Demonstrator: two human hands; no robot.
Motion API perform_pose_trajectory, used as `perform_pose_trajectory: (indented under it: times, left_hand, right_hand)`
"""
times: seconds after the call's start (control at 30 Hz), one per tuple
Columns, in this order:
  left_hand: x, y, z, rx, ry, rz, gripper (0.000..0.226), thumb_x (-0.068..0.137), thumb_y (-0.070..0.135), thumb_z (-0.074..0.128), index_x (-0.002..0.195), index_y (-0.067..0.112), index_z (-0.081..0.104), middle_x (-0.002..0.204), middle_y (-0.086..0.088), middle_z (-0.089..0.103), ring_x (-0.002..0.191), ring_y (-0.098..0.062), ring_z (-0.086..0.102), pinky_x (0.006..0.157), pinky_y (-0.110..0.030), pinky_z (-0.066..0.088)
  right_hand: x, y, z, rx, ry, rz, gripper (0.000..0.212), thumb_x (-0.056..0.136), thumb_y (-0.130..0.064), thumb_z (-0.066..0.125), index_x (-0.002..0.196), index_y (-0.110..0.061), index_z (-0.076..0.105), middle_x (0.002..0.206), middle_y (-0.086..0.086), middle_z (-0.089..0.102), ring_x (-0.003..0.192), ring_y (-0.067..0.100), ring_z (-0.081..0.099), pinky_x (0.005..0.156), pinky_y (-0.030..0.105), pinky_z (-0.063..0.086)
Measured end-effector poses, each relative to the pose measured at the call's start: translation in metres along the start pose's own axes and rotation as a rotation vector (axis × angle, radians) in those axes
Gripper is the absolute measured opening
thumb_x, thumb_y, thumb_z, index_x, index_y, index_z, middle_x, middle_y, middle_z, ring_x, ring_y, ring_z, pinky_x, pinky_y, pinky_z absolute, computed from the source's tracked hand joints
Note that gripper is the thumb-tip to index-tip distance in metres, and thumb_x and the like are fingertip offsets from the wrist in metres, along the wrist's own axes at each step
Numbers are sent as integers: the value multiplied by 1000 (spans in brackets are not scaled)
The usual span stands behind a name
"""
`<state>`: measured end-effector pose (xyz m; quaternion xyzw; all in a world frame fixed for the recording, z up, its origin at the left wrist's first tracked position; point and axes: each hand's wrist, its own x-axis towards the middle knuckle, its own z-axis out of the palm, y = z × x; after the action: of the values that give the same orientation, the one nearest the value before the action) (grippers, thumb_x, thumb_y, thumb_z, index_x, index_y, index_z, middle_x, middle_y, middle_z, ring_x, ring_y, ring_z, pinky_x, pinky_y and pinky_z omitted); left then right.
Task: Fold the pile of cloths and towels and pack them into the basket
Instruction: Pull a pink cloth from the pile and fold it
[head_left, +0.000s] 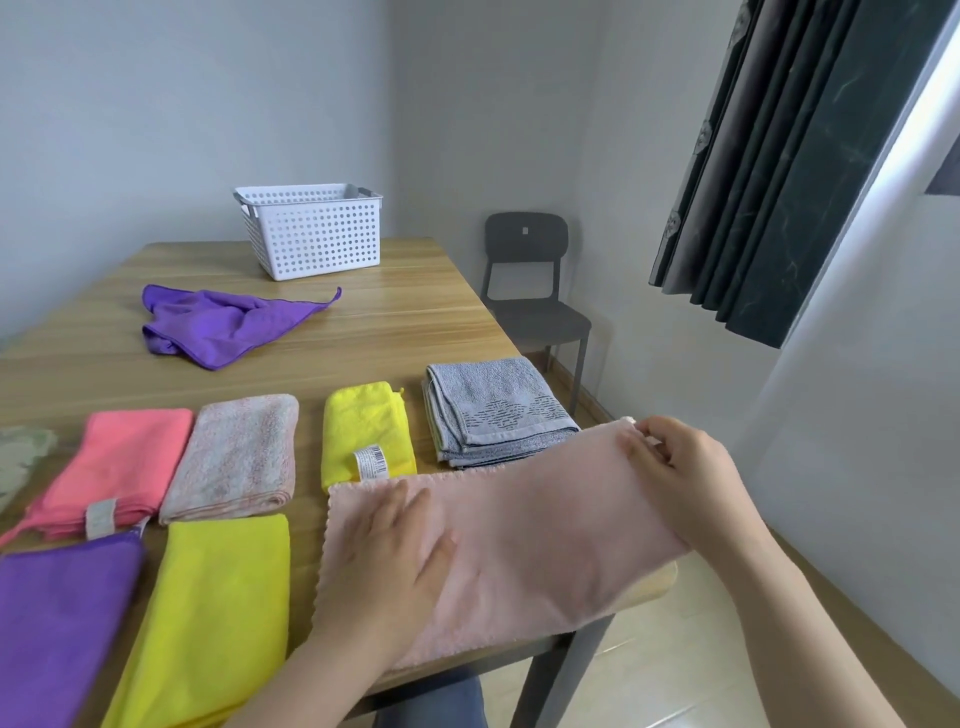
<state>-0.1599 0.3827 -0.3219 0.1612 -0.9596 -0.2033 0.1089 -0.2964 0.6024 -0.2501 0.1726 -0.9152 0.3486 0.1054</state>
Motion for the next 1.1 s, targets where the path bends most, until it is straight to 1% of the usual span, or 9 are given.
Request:
perform_pose_trajectory:
  times: [0.07, 0.13, 0.2, 0.3, 0.53, 0.6, 0.83, 0.97, 1.1]
  left_hand:
    - [-3, -1, -11, -326, 190, -35, 44, 94, 41, 43, 131, 18, 50, 142, 5, 44, 131, -7, 35, 109, -21, 23]
    - [-6, -2, -26, -682, 244, -192, 21, 94, 22, 51, 112, 21, 62, 119, 7, 61, 111, -7, 53, 99, -26, 38]
    - [-11, -9, -42, -1001, 260, -349, 15, 95, 23, 52, 97, 20, 67, 103, 4, 67, 100, -18, 62, 96, -39, 47]
    - [-17, -21, -56, -1325, 223, -497, 21, 99, 15, 44, 100, 7, 63, 105, -11, 68, 100, -27, 65, 93, -44, 49]
    - [-23, -58, -68, -1514, 241, -634, 18, 97, 11, 46, 100, 3, 62, 106, -19, 65, 96, -30, 64, 84, -40, 50]
    - [-23, -65, -70, -1572, 232, -657, 18, 96, 11, 46, 102, 2, 61, 106, -20, 65, 94, -30, 64, 79, -37, 50]
    - [-22, -78, -61, -1663, 156, -683, 19, 96, 10, 47, 107, 0, 58, 104, -21, 65, 95, -27, 66, 79, -34, 51]
    - [-22, -84, -60, -1694, 157, -691, 19, 96, 10, 47, 105, -3, 58, 102, -22, 67, 93, -29, 68, 80, -36, 52]
    - [-22, -87, -59, -1702, 146, -690, 20, 96, 9, 46, 106, -4, 58, 101, -24, 67, 94, -31, 68, 83, -38, 53]
  right_hand:
    - [-2, -20, 2, 64, -20, -33, 22, 93, -35, 51, 78, -24, 62, 53, -8, 52, 53, 8, 43, 47, 20, 33]
    - [-6, -40, 8, 140, -76, -56, 21, 92, -38, 50, 80, -26, 63, 47, -14, 49, 48, 5, 41, 44, 14, 32]
    - [-11, -62, 18, 186, -139, -98, 18, 93, -40, 50, 80, -32, 60, 44, -14, 45, 47, 4, 40, 45, 13, 33]
    - [-17, -83, 38, 189, -195, -164, 19, 94, -39, 48, 76, -41, 54, 43, -10, 40, 46, 7, 38, 45, 15, 31]
    - [-33, -110, 105, -12, -241, -305, 36, 95, -33, 49, 61, -24, 43, 51, -11, 49, 51, 9, 43, 47, 25, 30]
    - [-40, -116, 117, -16, -266, -333, 30, 95, -33, 49, 69, -20, 53, 47, -2, 42, 51, 8, 44, 48, 23, 30]
    - [-54, -136, 142, -64, -292, -345, 30, 96, -42, 44, 85, -19, 61, 50, -3, 37, 56, 15, 41, 51, 28, 32]
    - [-62, -143, 148, -46, -421, -295, 30, 93, -46, 48, 111, -27, 63, 68, -4, 59, 76, 16, 58, 65, 30, 45]
    - [-67, -144, 146, 35, -479, -237, 30, 93, -47, 49, 108, -28, 66, 76, -2, 69, 77, 12, 62, 74, 33, 50]
